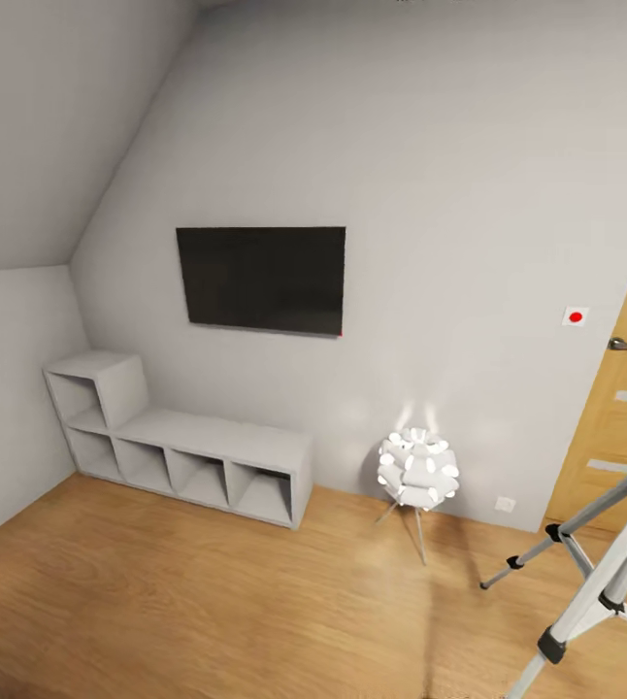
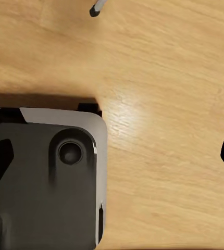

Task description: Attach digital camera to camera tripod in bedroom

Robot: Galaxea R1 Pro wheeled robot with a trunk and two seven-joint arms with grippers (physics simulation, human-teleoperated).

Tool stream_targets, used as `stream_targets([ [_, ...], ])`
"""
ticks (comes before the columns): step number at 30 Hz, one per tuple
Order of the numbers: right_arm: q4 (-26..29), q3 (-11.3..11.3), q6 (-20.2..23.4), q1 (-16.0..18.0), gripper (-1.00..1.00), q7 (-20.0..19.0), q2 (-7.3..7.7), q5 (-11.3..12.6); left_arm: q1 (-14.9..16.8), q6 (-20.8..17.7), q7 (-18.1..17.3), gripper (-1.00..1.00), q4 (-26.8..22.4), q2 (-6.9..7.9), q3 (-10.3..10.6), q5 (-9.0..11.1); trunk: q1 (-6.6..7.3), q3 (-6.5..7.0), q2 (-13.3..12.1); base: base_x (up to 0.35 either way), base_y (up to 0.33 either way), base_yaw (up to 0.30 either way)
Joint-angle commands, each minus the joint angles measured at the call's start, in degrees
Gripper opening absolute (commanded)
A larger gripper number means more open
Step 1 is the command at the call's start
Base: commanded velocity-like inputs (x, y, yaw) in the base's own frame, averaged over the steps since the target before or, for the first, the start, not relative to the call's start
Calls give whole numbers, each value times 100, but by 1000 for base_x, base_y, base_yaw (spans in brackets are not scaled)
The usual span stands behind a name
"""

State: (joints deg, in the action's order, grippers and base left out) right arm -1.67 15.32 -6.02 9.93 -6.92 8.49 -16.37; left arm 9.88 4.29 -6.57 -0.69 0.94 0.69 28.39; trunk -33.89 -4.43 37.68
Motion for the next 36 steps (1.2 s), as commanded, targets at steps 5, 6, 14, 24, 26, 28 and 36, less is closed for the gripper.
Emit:
stream_targets([
  [5, -18, 49, -31, 9, 100, -11, 3, -50, 5, 21, -32, -100, 8, 3, 10, 26, -2, -10, 8, 0, 0, -258],
  [6, -18, 47, -31, 9, 100, -11, 3, -50, 5, 21, -33, -100, 8, 3, 10, 26, -2, -10, 8, 0, 0, -258],
  [14, -18, 49, -31, 9, 100, -11, 3, -48, 4, 19, -33, -100, 8, 3, 10, 26, -2, -10, 8, 0, 0, -258],
  [24, -18, 50, -31, 9, 100, -11, 3, -46, 5, 19, -35, -100, 8, 3, 10, 26, -2, -10, 8, 0, 0, -258],
  [26, -18, 50, -31, 9, 100, -11, 3, -48, 3, 21, -36, -100, 8, 3, 10, 26, -2, -10, 8, 0, 0, -258],
  [28, -19, 50, -31, 9, 100, -11, 3, -47, 4, 22, -37, -100, 8, 3, 10, 26, -2, -10, 8, 0, 0, -258],
  [36, -18, 51, -31, 9, 100, -11, 3, -49, 4, 24, -37, -100, 8, 3, 10, 18, -2, -10, 8, 0, 0, -258],
])
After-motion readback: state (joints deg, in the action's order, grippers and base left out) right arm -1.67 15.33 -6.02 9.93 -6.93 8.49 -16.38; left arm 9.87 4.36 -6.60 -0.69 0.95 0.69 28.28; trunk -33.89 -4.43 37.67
